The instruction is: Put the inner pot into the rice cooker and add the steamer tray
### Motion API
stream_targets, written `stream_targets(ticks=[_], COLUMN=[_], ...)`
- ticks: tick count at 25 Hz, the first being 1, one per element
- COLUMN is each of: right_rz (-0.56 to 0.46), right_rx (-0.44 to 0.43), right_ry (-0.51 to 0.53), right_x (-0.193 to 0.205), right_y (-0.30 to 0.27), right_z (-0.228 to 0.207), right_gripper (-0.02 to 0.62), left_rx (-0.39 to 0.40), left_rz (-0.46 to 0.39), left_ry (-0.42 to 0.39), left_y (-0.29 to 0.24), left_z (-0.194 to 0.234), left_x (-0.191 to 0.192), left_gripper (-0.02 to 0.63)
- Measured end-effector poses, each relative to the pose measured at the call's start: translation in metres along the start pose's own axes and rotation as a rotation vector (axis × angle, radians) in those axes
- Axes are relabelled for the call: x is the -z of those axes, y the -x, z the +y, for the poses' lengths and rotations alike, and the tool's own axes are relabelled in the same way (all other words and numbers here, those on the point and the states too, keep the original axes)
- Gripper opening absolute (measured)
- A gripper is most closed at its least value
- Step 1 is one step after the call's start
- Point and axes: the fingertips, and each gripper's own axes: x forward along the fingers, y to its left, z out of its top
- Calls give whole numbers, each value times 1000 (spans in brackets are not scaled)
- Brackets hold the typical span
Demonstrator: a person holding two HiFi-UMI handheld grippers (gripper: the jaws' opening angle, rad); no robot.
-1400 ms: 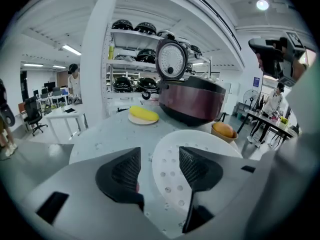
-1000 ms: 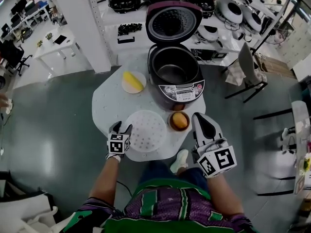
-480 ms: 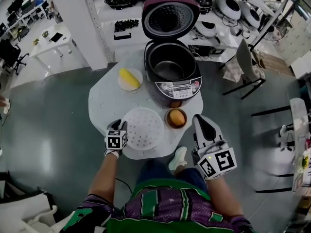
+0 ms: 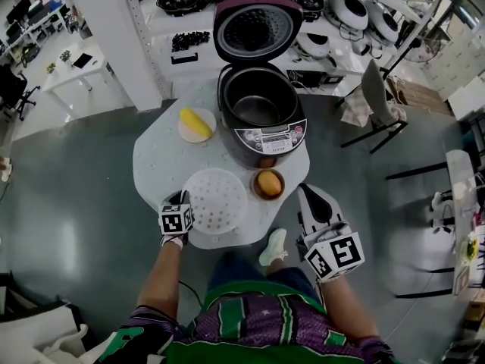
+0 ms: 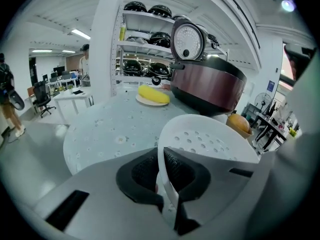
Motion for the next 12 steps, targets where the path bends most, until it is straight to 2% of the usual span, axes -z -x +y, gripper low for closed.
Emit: stream_targets(ticks=[5,12], right_rz=[10,4], right_rx=[-4,-24], right_ry=[9,9], right_x=[-8,-20], right_y=[4,-1], right_z=[2,4], right_gripper=[5,5], left_rx=[-12,-25], left_rz=[-20,-57], left_ry=[98,153], left_y=[7,27], left_z=[5,13], left_x=[-4,-14], left_gripper=[35,35])
